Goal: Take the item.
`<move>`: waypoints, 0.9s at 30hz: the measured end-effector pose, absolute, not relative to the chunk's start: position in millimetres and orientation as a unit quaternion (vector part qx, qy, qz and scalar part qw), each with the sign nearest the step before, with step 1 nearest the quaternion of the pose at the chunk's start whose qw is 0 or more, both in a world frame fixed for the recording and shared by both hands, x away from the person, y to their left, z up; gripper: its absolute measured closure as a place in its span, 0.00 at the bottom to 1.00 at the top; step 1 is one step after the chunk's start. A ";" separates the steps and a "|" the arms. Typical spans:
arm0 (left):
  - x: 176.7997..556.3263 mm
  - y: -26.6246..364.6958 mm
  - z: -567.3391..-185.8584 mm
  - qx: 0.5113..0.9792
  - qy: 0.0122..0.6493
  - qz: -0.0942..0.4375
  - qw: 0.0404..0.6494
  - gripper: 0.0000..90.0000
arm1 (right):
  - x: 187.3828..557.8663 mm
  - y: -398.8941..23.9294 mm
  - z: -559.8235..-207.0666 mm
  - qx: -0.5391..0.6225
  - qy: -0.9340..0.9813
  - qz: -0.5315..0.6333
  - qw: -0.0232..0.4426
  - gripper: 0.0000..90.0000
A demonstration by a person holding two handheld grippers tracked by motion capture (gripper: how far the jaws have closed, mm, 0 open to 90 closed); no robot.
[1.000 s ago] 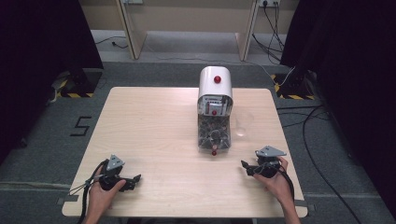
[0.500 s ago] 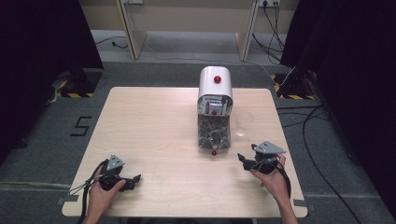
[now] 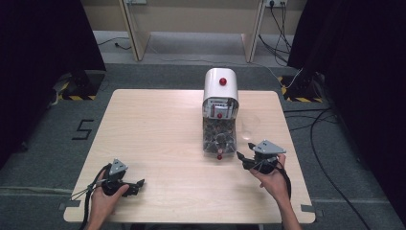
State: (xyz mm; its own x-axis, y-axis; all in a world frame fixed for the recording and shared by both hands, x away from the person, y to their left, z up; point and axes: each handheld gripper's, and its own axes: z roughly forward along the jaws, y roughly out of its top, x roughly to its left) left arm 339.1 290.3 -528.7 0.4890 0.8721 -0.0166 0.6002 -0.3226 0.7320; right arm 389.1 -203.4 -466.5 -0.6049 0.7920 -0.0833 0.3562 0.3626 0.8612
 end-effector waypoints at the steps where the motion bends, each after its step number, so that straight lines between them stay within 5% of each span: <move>1: 339.1 290.3 -528.7 0.789 0.466 0.195 0.348 0.00 | 389.2 -202.1 -466.3 0.364 0.786 0.431 0.252 0.47; 27: 339.1 290.2 -528.7 0.789 0.466 0.195 0.348 0.00 | 416.8 -160.4 -459.1 0.342 0.789 0.444 0.251 0.56</move>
State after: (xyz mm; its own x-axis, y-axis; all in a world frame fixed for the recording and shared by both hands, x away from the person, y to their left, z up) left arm 339.1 290.2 -528.7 0.4890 0.8721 -0.0165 0.6000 -0.3226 0.7320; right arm 416.8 -160.4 -459.1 -0.6399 0.7629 -0.0919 0.3175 0.3714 0.8725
